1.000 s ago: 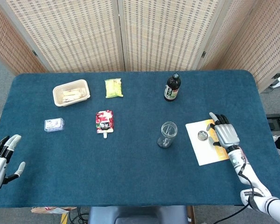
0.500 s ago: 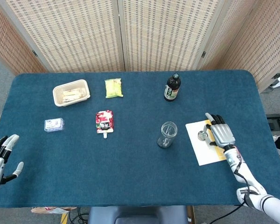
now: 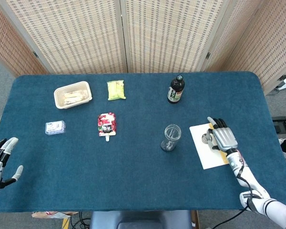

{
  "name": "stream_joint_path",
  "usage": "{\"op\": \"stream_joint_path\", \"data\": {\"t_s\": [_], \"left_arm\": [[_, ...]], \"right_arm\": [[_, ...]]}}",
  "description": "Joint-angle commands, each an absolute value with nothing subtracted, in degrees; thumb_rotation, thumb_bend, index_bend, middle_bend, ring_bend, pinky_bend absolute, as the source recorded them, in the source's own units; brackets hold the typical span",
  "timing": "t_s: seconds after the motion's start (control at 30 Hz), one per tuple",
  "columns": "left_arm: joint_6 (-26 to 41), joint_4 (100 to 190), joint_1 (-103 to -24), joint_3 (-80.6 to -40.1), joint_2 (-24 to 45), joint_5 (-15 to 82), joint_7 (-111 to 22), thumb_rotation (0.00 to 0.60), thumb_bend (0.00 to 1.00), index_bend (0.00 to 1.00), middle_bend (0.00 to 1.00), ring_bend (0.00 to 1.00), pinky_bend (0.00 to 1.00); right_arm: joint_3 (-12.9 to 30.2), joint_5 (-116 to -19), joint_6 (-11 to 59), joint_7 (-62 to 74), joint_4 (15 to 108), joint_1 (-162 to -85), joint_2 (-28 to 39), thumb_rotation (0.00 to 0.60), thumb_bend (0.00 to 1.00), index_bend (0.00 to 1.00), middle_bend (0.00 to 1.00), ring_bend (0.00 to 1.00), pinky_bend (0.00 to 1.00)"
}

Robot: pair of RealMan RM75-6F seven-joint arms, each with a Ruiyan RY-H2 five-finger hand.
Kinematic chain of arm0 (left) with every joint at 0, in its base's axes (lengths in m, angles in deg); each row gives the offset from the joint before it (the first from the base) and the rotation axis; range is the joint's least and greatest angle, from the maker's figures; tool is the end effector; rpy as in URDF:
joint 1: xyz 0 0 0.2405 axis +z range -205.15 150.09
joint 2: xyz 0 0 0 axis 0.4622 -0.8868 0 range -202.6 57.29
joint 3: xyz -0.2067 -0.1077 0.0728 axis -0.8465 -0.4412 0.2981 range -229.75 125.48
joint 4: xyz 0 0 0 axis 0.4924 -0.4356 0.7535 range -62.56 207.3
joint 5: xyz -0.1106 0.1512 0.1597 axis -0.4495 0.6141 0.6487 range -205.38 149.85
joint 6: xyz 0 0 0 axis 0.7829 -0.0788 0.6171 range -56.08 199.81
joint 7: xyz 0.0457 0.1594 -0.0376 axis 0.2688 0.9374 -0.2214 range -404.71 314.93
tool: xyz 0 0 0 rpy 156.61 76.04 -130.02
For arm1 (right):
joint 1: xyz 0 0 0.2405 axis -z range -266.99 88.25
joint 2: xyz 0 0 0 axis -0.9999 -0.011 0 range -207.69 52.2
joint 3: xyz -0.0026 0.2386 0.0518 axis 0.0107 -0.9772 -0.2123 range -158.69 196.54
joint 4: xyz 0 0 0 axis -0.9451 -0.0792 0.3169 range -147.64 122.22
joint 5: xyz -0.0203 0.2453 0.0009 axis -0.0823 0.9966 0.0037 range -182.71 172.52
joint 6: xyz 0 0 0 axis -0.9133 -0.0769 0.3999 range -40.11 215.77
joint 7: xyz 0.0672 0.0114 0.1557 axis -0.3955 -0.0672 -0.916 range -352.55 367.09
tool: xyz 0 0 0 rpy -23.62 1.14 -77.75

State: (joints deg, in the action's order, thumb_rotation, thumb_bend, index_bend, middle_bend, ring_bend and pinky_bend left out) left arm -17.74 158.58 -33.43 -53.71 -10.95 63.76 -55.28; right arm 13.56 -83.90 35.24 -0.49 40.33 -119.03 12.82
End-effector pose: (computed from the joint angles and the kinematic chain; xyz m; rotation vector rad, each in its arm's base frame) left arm -0.3204 0.2108 0.1485 -1.4374 -0.8389 -1.0293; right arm -0.3333 -0.3699 -0.0141 1.6784 -1.0200 0.7046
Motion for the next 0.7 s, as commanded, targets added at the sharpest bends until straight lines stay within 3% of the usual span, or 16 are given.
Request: {"op": "stream_joint_path", "data": {"t_s": [0.03,0.4,0.7], "left_arm": [[-17.81,158.47,-33.41,-53.72,-10.94,63.79,-55.4,0.6,0.35,0.0,0.09,0.0,0.1],[-18.08,157.6,-33.36,-53.79,-10.88,63.9,-56.49,0.6,0.35,0.0,0.09,0.0,0.1],[-17.66,157.28,-33.56,-53.91,-10.5,63.61,-55.91,0.6,0.35,0.0,0.09,0.0,0.1]], "right_arm": [[13.6,-83.86,35.42,-0.43,40.26,-119.12,12.81,0.6,0.43,0.56,0.05,0.0,0.0],[13.34,-84.37,34.84,0.5,41.87,-119.89,11.76,0.6,0.43,0.58,0.06,0.0,0.0],[12.19,-84.71,31.67,4.2,50.24,-119.99,6.8,0.6,0.43,0.58,0.06,0.0,0.0]]}}
